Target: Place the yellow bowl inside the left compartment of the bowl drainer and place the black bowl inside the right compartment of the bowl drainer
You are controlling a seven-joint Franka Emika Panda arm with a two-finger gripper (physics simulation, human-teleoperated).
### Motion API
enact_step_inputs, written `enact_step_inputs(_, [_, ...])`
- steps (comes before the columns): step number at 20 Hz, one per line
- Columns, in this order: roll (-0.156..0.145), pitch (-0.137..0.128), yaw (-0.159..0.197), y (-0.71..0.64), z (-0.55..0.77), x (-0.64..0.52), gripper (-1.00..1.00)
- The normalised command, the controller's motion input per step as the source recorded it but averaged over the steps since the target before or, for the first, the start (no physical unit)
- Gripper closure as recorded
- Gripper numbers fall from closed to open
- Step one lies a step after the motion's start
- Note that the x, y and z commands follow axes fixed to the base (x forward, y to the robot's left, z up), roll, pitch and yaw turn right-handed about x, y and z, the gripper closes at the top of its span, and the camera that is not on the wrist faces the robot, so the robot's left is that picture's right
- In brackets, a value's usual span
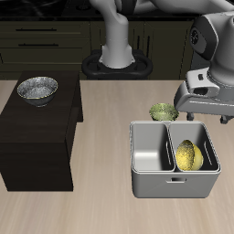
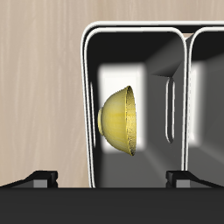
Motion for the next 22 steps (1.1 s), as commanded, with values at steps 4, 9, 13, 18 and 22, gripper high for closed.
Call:
enact_step_inputs(4, [0.020,-0.049,0.029,-0.14,0.20,-0.19,-1.00])
enact_step_inputs(9, [0.063,-0.027,0.025,-0.24,0.30,-0.32,-1.00])
enact_step_inputs(13, [0.029,-0.010,0.040,-0.31,0.22,-0.34,-1.00])
enact_step_inputs(18, [0.002,-0.048,0.061,-0.38,0.26,-0.31,-1.00])
enact_step_inputs(22, [0.006,-0.047,0.016,-0.40,0.21,-0.16,-1.00])
